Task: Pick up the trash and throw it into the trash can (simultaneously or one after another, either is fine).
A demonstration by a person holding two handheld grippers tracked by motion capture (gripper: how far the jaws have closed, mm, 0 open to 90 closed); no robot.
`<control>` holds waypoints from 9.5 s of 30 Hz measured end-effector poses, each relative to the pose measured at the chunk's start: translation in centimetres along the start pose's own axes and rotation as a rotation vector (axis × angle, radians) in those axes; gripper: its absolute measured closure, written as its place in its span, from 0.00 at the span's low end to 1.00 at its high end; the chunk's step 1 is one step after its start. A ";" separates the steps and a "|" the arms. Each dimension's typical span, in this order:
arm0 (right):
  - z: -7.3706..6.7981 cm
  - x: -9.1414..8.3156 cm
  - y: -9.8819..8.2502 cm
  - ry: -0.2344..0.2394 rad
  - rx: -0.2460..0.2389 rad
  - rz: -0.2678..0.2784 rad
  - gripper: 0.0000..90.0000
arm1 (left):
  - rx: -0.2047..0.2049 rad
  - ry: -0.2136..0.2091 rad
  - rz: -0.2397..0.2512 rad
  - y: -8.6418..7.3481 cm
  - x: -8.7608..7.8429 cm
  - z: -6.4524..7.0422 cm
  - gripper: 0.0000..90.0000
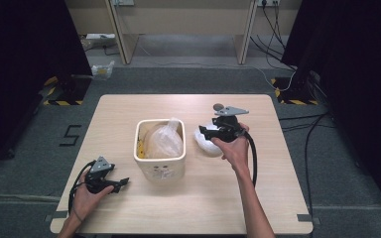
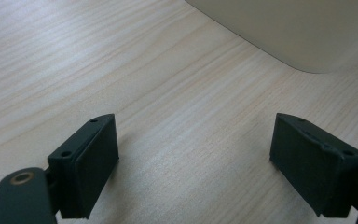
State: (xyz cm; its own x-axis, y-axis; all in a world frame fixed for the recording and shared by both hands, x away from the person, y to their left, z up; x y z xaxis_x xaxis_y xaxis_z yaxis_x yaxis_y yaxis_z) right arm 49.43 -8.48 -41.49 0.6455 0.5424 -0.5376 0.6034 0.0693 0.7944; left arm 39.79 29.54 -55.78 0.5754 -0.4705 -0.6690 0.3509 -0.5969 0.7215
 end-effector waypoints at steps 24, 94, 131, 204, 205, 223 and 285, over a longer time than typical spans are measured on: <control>3.8 2.2 -1.7 -0.096 0.058 -0.019 0.36 | 0.000 0.000 0.000 0.0 0.0 0.0 0.16; 4.2 1.2 -1.7 -0.044 0.070 -0.006 0.75 | -0.005 0.001 0.004 0.0 0.0 0.0 0.16; -7.6 -4.0 4.4 0.161 -0.135 0.078 0.74 | -0.005 0.002 0.004 0.0 0.0 0.0 0.16; -12.4 0.5 1.4 0.277 -0.217 -0.124 0.40 | 0.001 -0.001 0.001 0.0 -0.1 0.0 0.16; -12.2 0.3 1.5 0.274 -0.212 -0.114 0.40 | 0.001 -0.001 0.002 0.0 -0.1 0.0 0.16; -6.5 -2.4 0.8 0.147 -0.132 -0.058 0.40 | 0.001 -0.001 0.001 0.0 -0.1 0.0 0.16; 0.3 -4.8 -7.2 -0.060 -0.107 -0.032 0.24 | 0.003 -0.004 0.001 -0.1 -0.1 0.1 0.16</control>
State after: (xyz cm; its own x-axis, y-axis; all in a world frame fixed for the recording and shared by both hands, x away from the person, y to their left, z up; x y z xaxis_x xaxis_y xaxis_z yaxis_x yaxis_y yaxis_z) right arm 42.11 -11.81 -44.71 0.6550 0.4880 -0.5769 0.5731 0.1768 0.8002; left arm 39.67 29.59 -55.79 0.5725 -0.4736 -0.6692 0.3480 -0.5987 0.7214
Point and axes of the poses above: each handheld gripper's, and its own axes: x roughly forward along the jaws, y roughly out of its top, z roughly to its right, the point moved 5 cm from there along x, roughly forward along the jaws, and after that the axes turned 15 degrees about x, right-handed, at the moved point
